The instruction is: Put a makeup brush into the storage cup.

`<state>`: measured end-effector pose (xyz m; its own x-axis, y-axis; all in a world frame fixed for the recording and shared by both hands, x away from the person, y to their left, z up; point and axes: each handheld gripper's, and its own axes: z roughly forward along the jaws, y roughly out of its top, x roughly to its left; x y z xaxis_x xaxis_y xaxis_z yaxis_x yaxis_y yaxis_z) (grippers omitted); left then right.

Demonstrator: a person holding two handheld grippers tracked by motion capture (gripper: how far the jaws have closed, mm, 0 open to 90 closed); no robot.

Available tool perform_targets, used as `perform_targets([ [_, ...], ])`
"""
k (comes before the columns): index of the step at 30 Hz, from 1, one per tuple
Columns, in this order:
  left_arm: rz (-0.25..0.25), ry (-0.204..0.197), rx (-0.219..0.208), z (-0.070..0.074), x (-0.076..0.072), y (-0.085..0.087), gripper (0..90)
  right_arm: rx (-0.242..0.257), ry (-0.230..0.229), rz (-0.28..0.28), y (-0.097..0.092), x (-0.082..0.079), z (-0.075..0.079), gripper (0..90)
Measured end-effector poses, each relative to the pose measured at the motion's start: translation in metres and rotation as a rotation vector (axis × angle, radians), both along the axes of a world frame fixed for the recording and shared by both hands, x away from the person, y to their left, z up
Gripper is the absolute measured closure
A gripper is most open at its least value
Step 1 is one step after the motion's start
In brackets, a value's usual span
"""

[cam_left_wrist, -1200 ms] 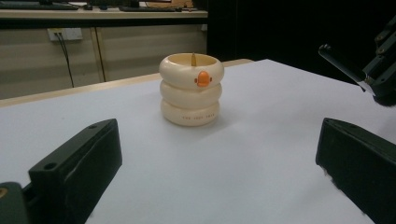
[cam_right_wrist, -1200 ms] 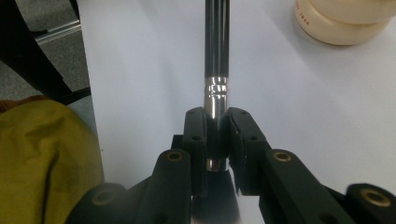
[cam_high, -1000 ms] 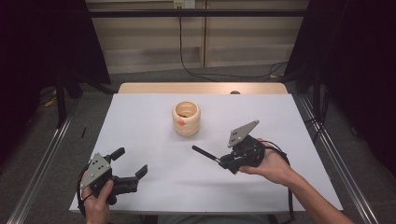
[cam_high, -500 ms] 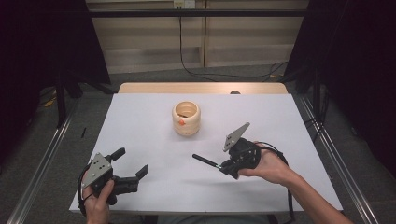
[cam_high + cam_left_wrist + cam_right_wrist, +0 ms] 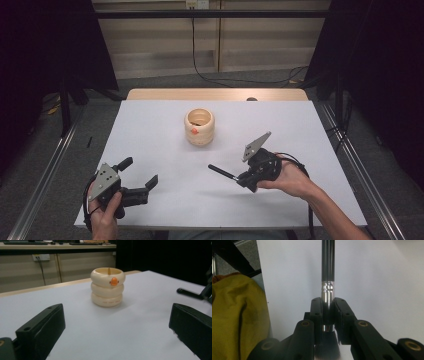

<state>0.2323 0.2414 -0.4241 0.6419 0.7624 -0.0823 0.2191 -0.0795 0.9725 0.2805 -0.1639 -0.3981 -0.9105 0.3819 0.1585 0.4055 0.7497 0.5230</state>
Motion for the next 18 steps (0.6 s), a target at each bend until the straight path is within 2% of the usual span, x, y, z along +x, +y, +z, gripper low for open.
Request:
perform_targets([
  [2, 0.002, -0.011, 0.001, 0.003, -0.001, 0.0, 0.7, -0.001, 0.0, 0.0, 0.0, 0.0, 0.0, 78.1],
  [5, 0.017, -0.041, 0.029, 0.008, -0.002, -0.002, 0.7, -0.002, -0.001, 0.001, 0.0, -0.001, 0.0, 78.1],
  [7, 0.027, -0.045, 0.027, 0.011, -0.004, -0.003, 0.9, 0.0, -0.004, 0.007, 0.0, -0.001, 0.0, 78.1],
  [10, 0.018, -0.053, 0.027, 0.015, -0.003, -0.005, 0.7, -0.004, -0.003, 0.006, 0.001, -0.002, 0.0, 78.1],
  [14, -0.02, -0.07, -0.008, 0.023, -0.002, -0.006, 0.1, -0.008, -0.001, 0.005, 0.002, -0.002, -0.001, 78.0],
  [16, -0.013, -0.079, -0.003, 0.027, -0.001, -0.009, 0.1, -0.004, 0.001, 0.01, 0.002, -0.001, -0.002, 78.0],
  [18, -0.004, -0.079, -0.028, 0.032, 0.002, -0.009, 0.5, -0.006, 0.0, 0.005, 0.002, -0.001, -0.002, 78.0],
])
